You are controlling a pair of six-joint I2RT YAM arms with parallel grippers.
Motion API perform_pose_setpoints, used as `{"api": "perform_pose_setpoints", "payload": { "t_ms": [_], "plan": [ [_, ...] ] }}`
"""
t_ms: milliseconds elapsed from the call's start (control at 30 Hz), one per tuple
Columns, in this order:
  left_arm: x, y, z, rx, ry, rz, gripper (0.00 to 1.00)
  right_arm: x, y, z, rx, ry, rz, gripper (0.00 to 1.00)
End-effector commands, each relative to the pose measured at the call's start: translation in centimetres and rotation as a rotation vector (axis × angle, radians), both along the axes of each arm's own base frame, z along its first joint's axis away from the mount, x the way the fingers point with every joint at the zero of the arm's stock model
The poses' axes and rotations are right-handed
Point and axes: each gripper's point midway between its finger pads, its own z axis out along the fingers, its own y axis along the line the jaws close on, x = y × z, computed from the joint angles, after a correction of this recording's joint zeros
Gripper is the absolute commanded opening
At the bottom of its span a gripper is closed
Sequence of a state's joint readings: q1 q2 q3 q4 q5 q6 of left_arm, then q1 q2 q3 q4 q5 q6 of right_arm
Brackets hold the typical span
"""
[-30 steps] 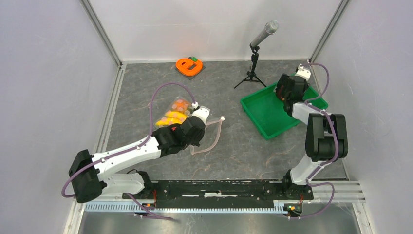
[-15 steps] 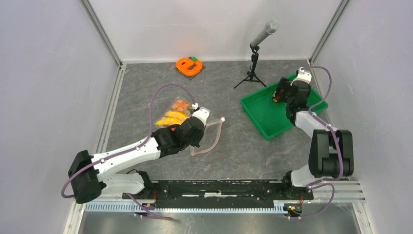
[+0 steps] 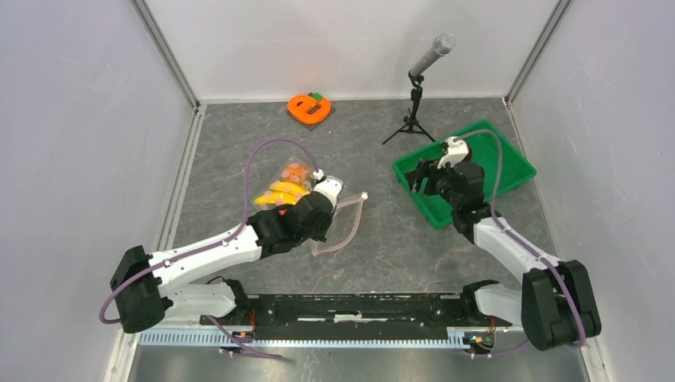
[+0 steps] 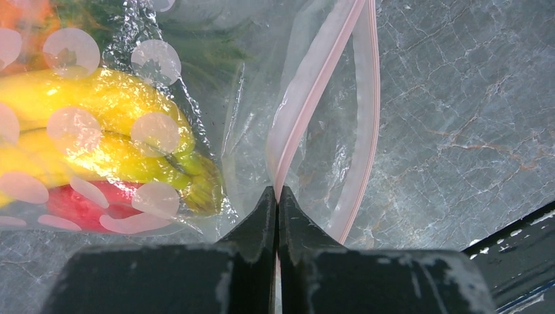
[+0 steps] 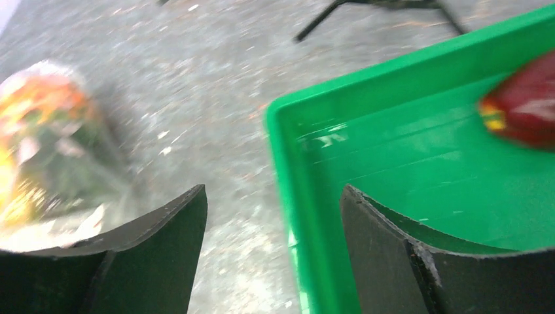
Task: Open the zip-top bag and remove the fake food
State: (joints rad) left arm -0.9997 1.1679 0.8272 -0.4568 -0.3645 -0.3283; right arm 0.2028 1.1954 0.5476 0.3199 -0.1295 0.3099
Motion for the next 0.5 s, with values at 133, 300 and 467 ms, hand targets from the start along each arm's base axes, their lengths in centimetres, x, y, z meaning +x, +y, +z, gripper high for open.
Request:
{"api": "perform_pose_setpoints", "payload": {
  "t_ms": [133,300,467],
  "plan": [
    [0.2,-0.7,1.0,-0.086,0.006,0.052,0.02,-7.1,8.1,1.0,0.158,-0.086,0.324,0.73],
    [0.2,-0.9,1.3,-0.093,0.021,0.062,0.02,-10.2,11.4,1.3,0.197,-0.137,0.451,0.71],
    [0.3,-1.2,1.6,-0.099,0.03,0.071,0.02,-12.2,14.1,1.9,0.241,-0.182,0.541,0.69]
  ]
}}
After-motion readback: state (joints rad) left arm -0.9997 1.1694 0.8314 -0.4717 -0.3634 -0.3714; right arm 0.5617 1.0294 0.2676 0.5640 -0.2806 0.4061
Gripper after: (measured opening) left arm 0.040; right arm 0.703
